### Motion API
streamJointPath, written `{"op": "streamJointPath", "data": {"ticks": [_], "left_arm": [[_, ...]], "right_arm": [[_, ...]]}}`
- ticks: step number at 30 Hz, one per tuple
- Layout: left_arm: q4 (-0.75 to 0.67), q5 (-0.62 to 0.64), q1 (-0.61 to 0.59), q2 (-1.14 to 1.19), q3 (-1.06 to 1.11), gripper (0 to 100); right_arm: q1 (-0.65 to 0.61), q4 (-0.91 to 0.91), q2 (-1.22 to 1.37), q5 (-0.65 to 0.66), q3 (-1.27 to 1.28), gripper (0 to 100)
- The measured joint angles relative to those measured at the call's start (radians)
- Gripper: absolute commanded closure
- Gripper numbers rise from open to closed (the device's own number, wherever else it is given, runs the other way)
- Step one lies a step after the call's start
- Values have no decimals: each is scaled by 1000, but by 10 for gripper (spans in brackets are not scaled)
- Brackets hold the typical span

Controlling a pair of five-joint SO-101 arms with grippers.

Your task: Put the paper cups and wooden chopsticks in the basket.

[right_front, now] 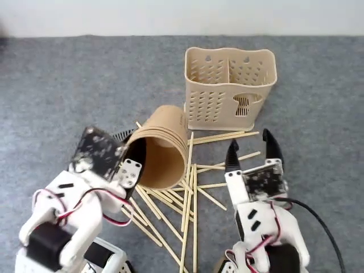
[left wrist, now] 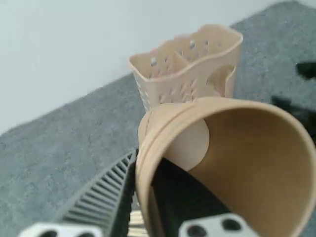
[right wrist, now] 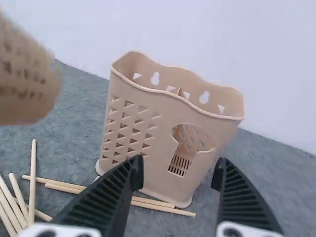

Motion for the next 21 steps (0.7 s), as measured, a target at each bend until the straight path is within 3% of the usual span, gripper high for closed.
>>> {"op": "streamJointPath", "data": {"ticks": [9, 15, 21], "left_arm": [[-9, 3, 0, 72, -83, 988], [20, 18, 0, 356, -342, 988], [20, 23, 3, 624, -635, 988]], "right_arm": [[11, 147, -2, -29, -63, 775], [20, 216, -2, -71, -63, 775], [123, 270, -2, -81, -63, 775]]}}
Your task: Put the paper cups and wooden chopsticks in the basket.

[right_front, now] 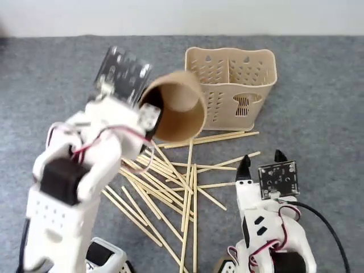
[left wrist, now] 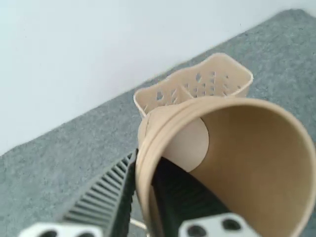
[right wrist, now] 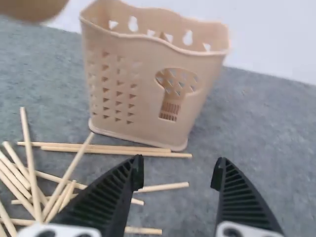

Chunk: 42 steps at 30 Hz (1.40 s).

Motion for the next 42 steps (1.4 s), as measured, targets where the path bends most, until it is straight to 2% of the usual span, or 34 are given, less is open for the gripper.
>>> {"op": "streamJointPath", "data": {"ticks": [9, 14, 24, 31, 39, 42], "left_arm": [[-14, 0, 97, 410, -373, 987], [-32, 0, 106, 632, -574, 987], [-32, 28, 138, 984, -967, 987], [5, 31, 180, 1114, -1065, 987], [77, 31, 180, 1135, -1108, 981], [77, 31, 180, 1137, -1108, 896]], "right_arm": [[84, 58, 0, -3, 28, 775], [121, 60, 0, -3, 71, 775], [124, 60, 2, -5, 118, 775], [130, 60, 2, -5, 118, 775], [130, 60, 2, -5, 118, 775], [130, 60, 2, -5, 118, 775]]}}
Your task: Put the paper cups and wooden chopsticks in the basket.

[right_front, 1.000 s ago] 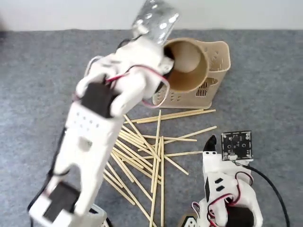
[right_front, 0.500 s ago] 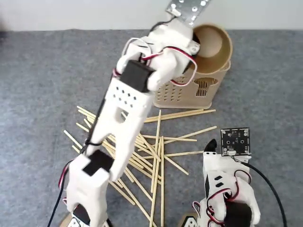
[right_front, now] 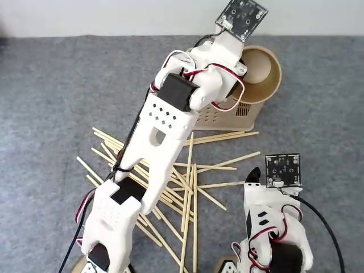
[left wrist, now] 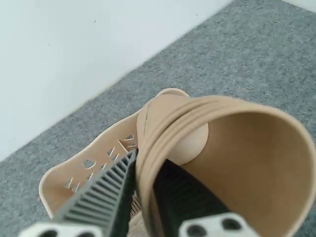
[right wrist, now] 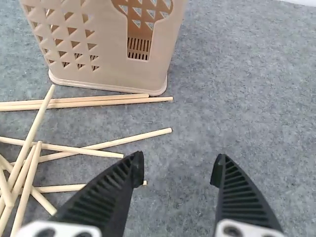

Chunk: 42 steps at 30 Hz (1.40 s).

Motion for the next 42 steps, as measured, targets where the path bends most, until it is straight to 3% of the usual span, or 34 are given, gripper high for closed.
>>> {"op": "streamJointPath", "data": {"ticks": [5, 24, 37, 39, 42], "left_arm": [[0, 57, 0, 5, 0, 764], [-230, 290, -35, 5, 12, 765], [-258, 299, -34, 5, -78, 801], [-219, 299, -34, 5, -133, 801], [-130, 299, -37, 5, -229, 801]], "right_arm": [[0, 0, 0, 0, 0, 775], [0, 0, 0, 0, 0, 775], [0, -150, -2, 0, 3, 777], [-2, -195, 2, 0, 5, 811], [-12, -281, -2, -18, 26, 954]]}}
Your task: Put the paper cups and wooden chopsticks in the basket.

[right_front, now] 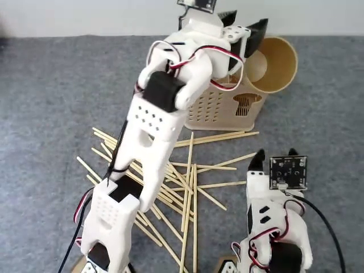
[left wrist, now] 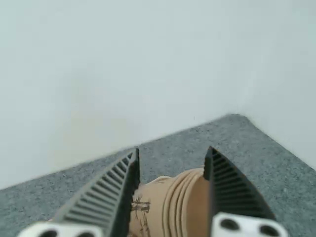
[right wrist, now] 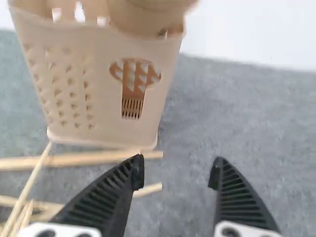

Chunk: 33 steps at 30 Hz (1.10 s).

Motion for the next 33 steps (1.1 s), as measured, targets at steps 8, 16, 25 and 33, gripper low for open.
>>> {"op": "streamJointPath", "data": {"ticks": [8, 16, 25, 33], "left_arm": [[267, 0, -46, -8, -279, 801], [437, 0, -120, -91, -282, 801], [508, 0, -238, -247, -282, 801], [508, 0, -391, -344, -284, 802]], "right_arm": [[-91, -184, 11, -69, 84, 987], [-89, -272, 11, -40, 95, 989], [12, -385, 187, -29, 81, 989], [12, -423, 565, -29, -152, 989]]}}
